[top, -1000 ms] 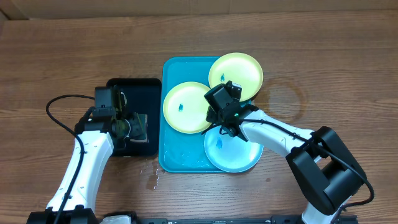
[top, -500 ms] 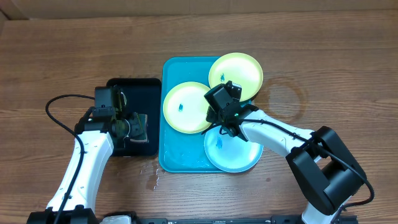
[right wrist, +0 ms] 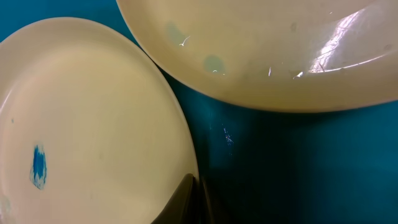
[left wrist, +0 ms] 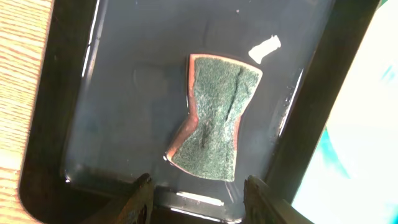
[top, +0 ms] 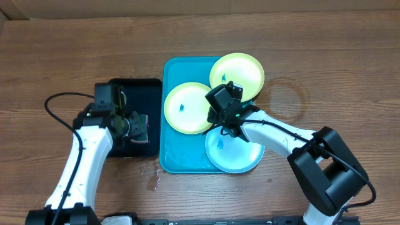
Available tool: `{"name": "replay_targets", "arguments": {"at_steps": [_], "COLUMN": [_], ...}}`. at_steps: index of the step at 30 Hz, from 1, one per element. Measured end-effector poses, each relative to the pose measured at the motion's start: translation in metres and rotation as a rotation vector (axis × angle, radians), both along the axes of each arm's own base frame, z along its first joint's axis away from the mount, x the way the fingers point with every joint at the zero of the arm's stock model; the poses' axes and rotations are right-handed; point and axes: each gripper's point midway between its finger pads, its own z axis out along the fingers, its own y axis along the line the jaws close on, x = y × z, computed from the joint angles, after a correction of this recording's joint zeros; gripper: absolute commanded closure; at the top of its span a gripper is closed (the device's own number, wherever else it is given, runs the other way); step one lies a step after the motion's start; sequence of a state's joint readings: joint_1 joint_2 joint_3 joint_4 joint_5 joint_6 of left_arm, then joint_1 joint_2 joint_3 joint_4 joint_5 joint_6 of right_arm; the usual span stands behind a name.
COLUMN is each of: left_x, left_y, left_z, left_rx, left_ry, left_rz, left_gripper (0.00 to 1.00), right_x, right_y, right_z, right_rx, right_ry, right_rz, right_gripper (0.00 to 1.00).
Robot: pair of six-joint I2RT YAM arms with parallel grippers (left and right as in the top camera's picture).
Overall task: Clean dirty plates on tray and stack at the side
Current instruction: 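Close the left gripper on the sponge's orange edge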
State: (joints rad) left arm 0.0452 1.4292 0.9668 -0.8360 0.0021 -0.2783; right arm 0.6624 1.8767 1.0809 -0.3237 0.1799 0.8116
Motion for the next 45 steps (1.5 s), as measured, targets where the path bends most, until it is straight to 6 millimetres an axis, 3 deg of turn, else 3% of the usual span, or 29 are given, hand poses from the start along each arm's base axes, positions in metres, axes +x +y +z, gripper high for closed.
{"name": "replay_targets", "arguments": {"at_steps": [4,13,35,45], "left_x": [0.006,0.007,0.007,0.017], "left_y": [0.000,-0.001,-0.008,-0.007], "left_z": [-0.004,-0.042,-0.043,-0.053], "left_rx": [-0.003,-0.008,-0.036,-0.029], "left_ry": [0.064,0.179,0.179,0.166], "left_rz": [0.000,-0.030,-0.109,-0.131], "left_gripper": [0.49,0.44,0.48,0.56], "right_x": [0.000,0.000,0.000,0.000], "right_y": [0.000,0.000,0.000,0.000], "right_z": [0.000,0.000,0.000,0.000], "right_rx": [0.000,0.000,0.000,-0.001], "right_ry": [0.000,0.000,0.000,0.001], "right_rz": [0.001,0.001,0.001,0.001], "right_gripper": [0.94,0.94,0.92,0.91]}}
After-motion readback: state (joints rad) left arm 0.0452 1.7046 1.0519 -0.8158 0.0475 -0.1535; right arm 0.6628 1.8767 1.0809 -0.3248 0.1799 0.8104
